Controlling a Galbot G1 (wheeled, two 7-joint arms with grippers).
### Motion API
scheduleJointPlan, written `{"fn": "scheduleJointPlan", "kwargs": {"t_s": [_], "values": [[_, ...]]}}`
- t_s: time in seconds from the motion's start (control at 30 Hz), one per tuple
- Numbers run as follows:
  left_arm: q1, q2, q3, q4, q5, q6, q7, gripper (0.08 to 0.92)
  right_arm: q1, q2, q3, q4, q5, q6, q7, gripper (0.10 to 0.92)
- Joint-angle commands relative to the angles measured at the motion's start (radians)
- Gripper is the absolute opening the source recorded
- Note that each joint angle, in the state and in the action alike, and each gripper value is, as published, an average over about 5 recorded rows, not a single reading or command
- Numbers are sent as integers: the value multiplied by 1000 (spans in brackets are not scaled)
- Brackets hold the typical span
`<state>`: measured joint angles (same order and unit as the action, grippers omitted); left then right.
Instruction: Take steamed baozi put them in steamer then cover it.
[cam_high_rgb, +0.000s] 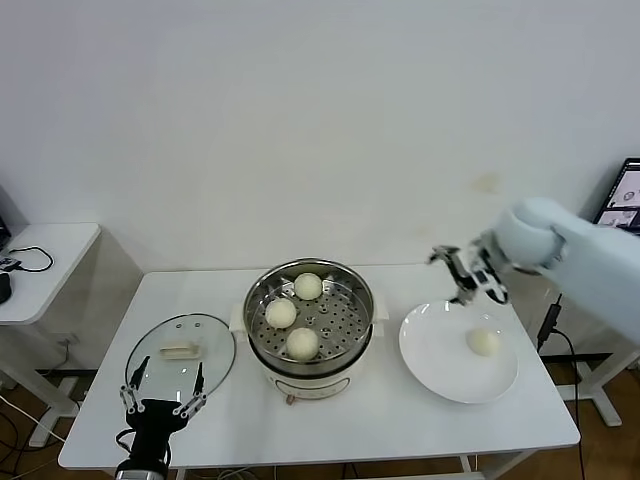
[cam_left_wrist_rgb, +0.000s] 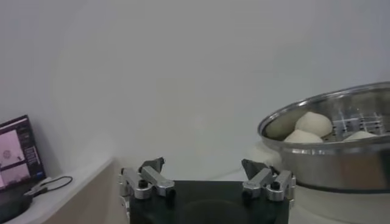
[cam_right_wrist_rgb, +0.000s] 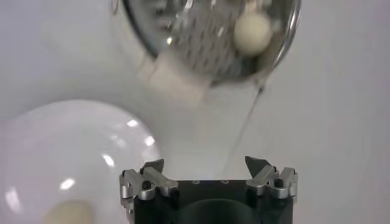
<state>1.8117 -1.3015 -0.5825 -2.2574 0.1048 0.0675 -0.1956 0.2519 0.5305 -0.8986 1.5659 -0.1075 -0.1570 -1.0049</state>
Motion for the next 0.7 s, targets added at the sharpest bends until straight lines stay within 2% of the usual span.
{"fn": "scheduleJointPlan", "kwargs": {"t_s": [0.03,0.3,0.7], "values": [[3,3,2,1,3,2,1,823,-421,-175,313,-43,-63,-64,-3,823],[9,-1,4,1,13,8,4,823,-602,-85,483,-196,-154,-26,-7,823],[18,-8,-3,-3,15,13,5,823,-622,72,519,-363,-209,6,9,823]]}}
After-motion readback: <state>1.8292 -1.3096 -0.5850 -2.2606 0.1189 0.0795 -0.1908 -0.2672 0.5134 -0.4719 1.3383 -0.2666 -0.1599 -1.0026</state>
